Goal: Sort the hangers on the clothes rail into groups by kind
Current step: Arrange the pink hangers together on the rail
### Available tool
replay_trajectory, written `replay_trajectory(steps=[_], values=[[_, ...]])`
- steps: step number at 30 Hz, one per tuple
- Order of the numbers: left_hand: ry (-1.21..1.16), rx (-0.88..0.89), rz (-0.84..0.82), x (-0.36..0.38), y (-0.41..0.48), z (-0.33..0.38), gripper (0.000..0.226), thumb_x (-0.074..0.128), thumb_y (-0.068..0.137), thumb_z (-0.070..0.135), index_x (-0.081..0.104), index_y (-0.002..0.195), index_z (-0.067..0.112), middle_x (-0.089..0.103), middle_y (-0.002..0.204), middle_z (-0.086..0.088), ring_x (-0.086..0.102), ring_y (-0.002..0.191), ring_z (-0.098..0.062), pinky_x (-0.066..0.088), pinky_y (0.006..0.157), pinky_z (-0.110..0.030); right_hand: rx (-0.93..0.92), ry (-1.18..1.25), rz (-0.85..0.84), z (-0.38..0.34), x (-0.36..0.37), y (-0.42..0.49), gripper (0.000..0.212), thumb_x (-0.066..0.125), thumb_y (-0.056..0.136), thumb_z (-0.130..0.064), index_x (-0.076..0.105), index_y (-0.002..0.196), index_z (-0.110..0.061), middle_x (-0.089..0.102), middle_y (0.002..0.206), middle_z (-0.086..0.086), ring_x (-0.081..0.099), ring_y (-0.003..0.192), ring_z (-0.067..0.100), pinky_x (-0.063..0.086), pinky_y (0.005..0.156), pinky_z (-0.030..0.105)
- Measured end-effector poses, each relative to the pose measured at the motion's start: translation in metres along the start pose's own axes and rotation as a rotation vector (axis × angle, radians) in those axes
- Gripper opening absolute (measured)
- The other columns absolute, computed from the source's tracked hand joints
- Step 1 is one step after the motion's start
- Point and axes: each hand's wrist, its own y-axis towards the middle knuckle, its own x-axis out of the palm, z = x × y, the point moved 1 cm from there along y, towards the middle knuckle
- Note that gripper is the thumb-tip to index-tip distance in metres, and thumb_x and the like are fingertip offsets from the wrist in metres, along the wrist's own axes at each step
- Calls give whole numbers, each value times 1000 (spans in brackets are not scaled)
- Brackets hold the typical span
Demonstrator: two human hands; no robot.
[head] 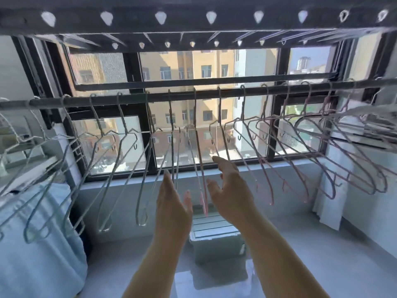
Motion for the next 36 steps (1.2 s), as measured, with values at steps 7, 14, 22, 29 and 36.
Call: replay_trajectory(steps=[7,14,22,29,36], values=[[-53,-127,145,24,9,-12,42,41,93,7,35,134,0,49,130,-21,49,118,-30,33,91,-20,89,81,-198,8,22,20,63,43,94,-20,9,147,-19,18,155,3,21,141,18,21,116,33],[2,-138,221,26,13,-3,39,35,94,4,39,132,0,56,121,-23,55,110,-31,32,82,-17,194,297,-79,14,40,34,61,41,95,-23,8,146,-14,49,129,10,51,107,21,42,90,33],[2,-100,175,36,13,9,42,32,95,5,35,137,6,54,124,-17,57,105,-27,24,74,-5,168,488,39,15,33,36,45,30,99,-11,28,143,-14,35,148,0,33,135,12,24,109,20],[27,-110,169,42,14,12,47,34,92,0,31,139,6,56,119,-20,60,96,-30,30,67,-11,200,525,29,31,26,41,46,30,98,-17,27,144,-22,51,121,-4,41,73,-2,36,71,15],[31,-106,165,42,12,11,47,34,92,-1,31,138,4,53,124,-21,59,100,-31,26,72,-7,203,502,39,41,29,45,44,32,97,-20,31,142,-26,28,74,-20,32,65,-5,30,62,15]])
